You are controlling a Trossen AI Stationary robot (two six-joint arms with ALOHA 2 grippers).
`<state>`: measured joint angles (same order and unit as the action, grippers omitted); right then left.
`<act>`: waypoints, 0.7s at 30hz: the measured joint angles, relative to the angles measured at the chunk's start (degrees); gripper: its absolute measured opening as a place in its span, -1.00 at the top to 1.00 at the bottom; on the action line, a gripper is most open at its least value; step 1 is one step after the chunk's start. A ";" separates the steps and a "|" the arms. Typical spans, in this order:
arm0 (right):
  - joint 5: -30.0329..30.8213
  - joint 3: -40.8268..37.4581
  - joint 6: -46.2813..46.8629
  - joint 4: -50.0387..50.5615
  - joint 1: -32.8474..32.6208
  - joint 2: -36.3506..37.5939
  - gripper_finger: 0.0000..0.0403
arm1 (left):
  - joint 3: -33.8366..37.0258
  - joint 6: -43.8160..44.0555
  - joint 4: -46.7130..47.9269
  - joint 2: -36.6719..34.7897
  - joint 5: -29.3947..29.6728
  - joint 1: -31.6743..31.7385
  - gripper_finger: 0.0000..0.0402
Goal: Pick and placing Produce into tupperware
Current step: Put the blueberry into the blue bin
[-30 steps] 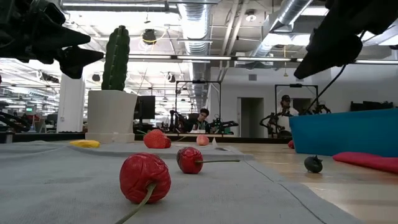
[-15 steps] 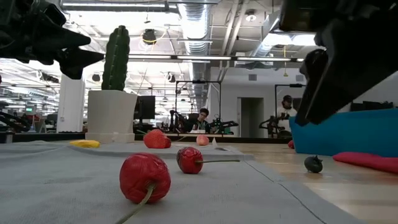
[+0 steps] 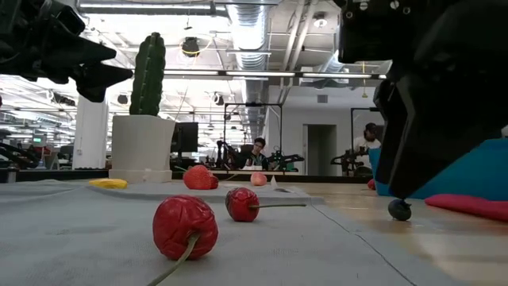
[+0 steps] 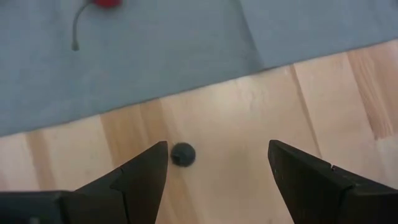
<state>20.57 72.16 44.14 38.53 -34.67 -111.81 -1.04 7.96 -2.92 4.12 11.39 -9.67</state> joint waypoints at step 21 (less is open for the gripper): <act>-1.46 0.00 1.36 -1.71 -0.07 -0.04 -0.50 | 0.02 -0.01 -0.01 0.00 -0.01 0.00 -0.24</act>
<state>19.12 72.16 45.50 36.82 -34.74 -111.85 -1.02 7.95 -2.92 4.12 11.38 -9.67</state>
